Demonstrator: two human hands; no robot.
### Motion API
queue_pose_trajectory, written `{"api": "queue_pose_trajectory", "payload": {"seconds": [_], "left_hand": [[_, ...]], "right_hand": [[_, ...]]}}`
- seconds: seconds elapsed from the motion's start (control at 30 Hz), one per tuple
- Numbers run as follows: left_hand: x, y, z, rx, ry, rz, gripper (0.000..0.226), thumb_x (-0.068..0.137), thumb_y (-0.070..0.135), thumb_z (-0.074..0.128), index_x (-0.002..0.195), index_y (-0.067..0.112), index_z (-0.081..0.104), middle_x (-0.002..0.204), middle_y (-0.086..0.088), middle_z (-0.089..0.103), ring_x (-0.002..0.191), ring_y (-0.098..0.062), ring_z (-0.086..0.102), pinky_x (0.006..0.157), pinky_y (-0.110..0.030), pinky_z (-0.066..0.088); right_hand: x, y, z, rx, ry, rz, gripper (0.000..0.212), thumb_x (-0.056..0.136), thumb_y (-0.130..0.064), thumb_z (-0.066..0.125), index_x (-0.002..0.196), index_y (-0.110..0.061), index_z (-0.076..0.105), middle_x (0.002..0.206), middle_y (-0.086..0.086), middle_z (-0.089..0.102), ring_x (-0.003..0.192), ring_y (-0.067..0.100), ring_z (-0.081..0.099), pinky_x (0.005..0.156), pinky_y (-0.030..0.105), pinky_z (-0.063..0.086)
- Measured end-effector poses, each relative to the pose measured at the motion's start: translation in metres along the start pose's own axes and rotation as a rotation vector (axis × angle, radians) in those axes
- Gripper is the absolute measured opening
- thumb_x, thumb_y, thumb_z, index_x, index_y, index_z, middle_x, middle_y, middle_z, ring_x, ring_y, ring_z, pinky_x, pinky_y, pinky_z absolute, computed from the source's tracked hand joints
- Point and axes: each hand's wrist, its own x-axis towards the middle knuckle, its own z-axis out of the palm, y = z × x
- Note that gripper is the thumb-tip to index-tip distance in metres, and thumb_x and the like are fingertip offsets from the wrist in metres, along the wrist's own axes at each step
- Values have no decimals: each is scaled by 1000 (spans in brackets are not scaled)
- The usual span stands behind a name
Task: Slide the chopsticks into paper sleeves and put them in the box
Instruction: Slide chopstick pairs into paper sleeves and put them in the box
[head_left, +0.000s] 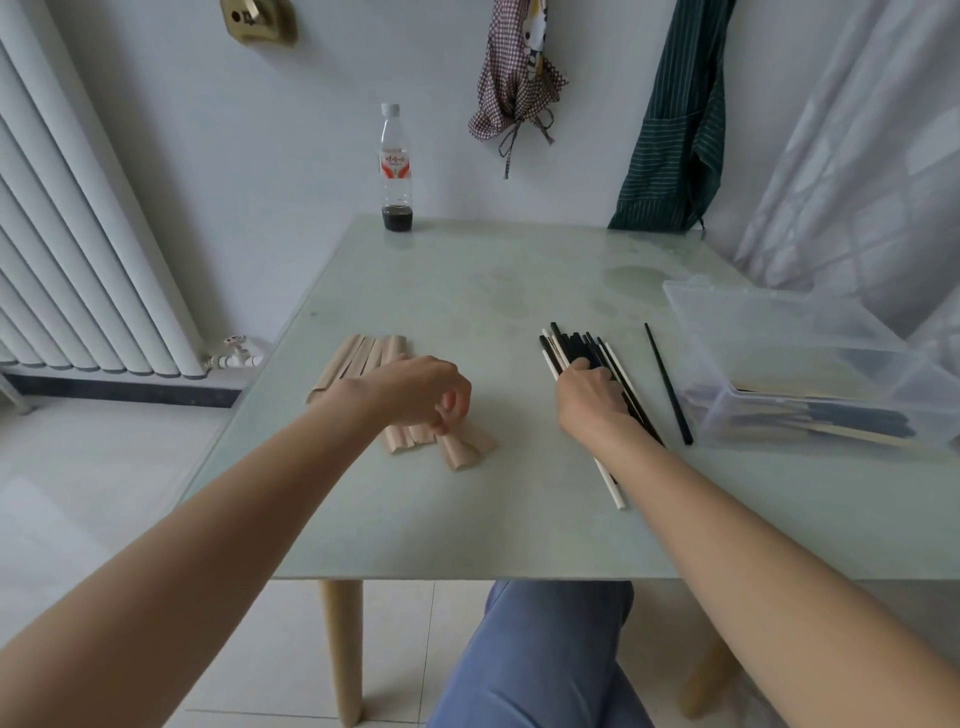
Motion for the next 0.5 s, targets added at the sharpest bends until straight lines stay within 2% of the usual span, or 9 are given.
{"api": "queue_pose_trajectory", "payload": {"seconds": [0.13, 0.2, 0.27, 0.33, 0.4, 0.5], "left_hand": [[4, 6, -3, 121, 55, 52, 21, 90, 22, 59, 109, 29, 65, 106, 11, 63, 105, -9, 56, 93, -27, 35], [4, 10, -3, 171, 173, 66, 20, 95, 24, 51, 109, 27, 66, 109, 8, 63, 105, -13, 57, 93, -29, 33], [5, 14, -3, 150, 314, 66, 21, 97, 23, 47, 108, 22, 64, 109, 3, 62, 102, -20, 59, 88, -30, 37], [4, 21, -2, 5, 472, 42, 18, 98, 20, 42, 105, 17, 59, 101, -2, 63, 90, -26, 58, 76, -33, 42], [2, 28, -2, -267, 599, 14, 10, 98, 16, 37, 101, 13, 46, 86, 0, 61, 76, -27, 56, 66, -34, 44], [0, 39, -2, -764, 761, -48, 6, 99, 14, 33, 96, 11, 35, 72, 3, 56, 64, -13, 55, 60, -17, 43]], "right_hand": [[3, 5, -3, -98, 23, -75, 40, 90, 6, 43, 130, 6, 45, 131, 23, 50, 122, 35, 49, 96, 36, 43], [4, 2, -2, -167, 34, -114, 39, 90, 4, 43, 129, 2, 49, 130, 21, 52, 121, 34, 50, 94, 35, 45], [2, -2, -1, -235, 56, -143, 39, 91, 3, 43, 129, 0, 49, 131, 20, 51, 122, 33, 49, 93, 34, 45], [1, -6, -1, -269, 69, -162, 39, 91, 5, 41, 129, -1, 50, 131, 20, 51, 122, 33, 49, 92, 34, 45], [1, -5, -2, -266, 81, -170, 39, 92, 6, 40, 128, -1, 50, 131, 20, 51, 121, 33, 50, 92, 34, 46], [-1, 1, -2, -220, 96, -169, 38, 93, 5, 39, 129, -1, 50, 128, 19, 54, 118, 32, 53, 89, 34, 47]]}}
